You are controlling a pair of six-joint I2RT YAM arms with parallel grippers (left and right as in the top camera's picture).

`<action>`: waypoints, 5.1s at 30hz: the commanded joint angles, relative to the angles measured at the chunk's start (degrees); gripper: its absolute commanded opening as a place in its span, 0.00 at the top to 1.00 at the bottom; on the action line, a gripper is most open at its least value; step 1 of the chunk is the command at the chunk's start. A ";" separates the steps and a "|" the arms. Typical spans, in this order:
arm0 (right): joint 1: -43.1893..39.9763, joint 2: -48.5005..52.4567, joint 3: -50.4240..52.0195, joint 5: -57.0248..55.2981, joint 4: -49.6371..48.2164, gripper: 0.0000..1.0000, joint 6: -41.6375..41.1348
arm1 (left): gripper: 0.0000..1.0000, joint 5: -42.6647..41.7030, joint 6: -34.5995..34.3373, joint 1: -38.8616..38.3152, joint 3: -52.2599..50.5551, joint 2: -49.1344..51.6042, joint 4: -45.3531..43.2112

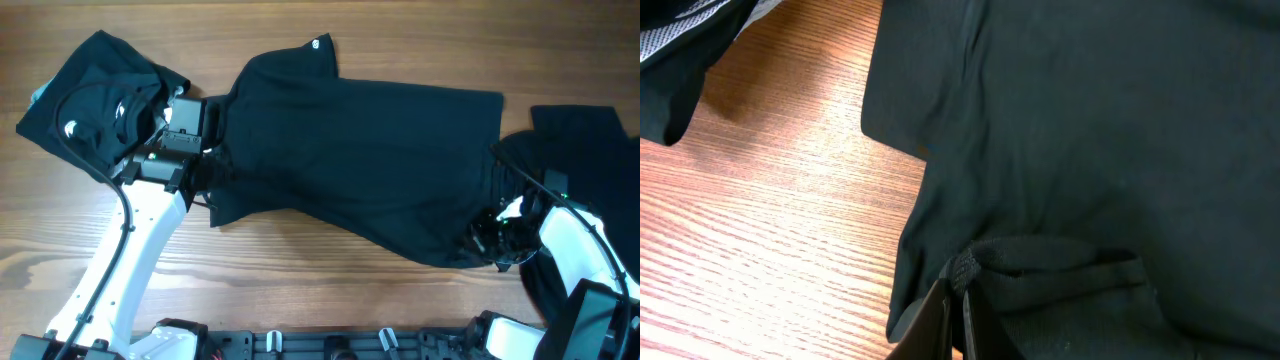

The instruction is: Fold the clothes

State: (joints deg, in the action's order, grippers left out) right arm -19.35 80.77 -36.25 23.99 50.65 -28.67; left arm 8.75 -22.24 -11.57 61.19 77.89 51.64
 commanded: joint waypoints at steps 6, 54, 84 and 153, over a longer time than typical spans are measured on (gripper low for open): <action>-0.07 0.11 -0.83 8.70 -11.30 0.63 0.26 | 0.96 0.72 -0.94 0.22 0.76 -1.18 -0.13; 0.00 5.18 0.66 -0.33 -10.71 0.61 0.24 | 0.87 -0.33 -0.72 0.22 0.76 -1.18 -1.42; -0.02 4.74 -4.13 -5.16 5.64 0.71 6.80 | 0.82 -0.33 -0.72 0.22 0.76 -1.18 -1.55; -1.73 30.03 -15.47 -7.41 -32.74 0.95 -7.48 | 0.72 -1.92 1.18 0.22 0.76 -1.07 -1.18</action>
State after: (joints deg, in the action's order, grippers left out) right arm -21.28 104.81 -49.93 31.00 16.84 -34.63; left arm 7.42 -21.74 -11.57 61.19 77.80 50.54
